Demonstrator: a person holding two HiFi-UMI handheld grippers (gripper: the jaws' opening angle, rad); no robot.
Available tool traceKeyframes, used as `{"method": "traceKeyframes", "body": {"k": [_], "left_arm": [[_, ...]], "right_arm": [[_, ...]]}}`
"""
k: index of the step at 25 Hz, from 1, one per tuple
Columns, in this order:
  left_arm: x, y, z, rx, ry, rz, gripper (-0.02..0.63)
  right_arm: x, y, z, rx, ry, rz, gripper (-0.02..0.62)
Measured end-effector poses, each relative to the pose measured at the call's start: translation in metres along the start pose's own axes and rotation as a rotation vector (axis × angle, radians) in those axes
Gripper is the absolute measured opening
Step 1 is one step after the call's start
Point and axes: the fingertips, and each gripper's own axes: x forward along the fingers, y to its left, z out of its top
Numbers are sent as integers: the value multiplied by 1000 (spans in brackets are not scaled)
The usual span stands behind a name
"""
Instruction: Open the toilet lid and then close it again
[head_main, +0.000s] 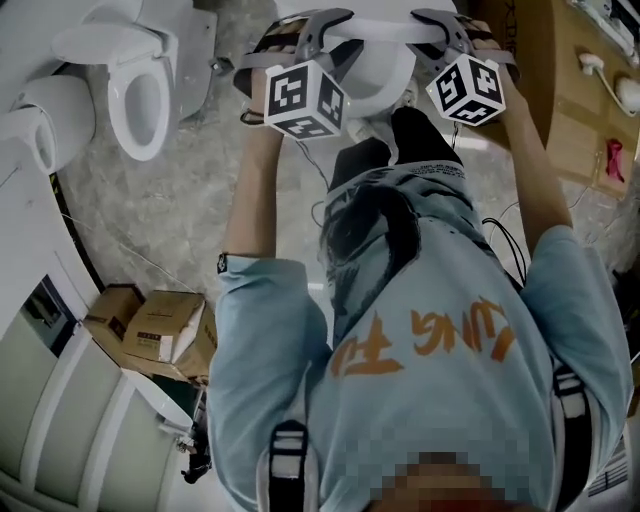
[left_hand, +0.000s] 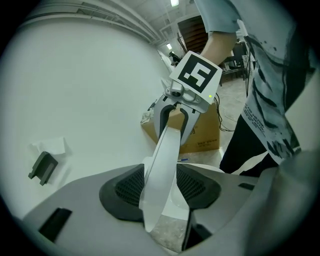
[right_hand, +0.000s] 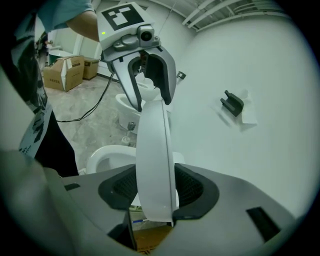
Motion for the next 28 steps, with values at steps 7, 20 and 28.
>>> {"method": "traceKeyframes", "body": {"k": [7, 20, 28], "left_arm": [[-2, -52, -14, -24, -3, -52, 210], [15, -135, -58, -126, 43, -137, 166], [37, -184, -76, -162, 72, -185, 160]], "right_arm": [[-1, 56, -9, -75, 28, 86, 233], [22, 147, -28, -67, 53, 274, 267], [34, 193, -50, -64, 53, 380, 278]]}}
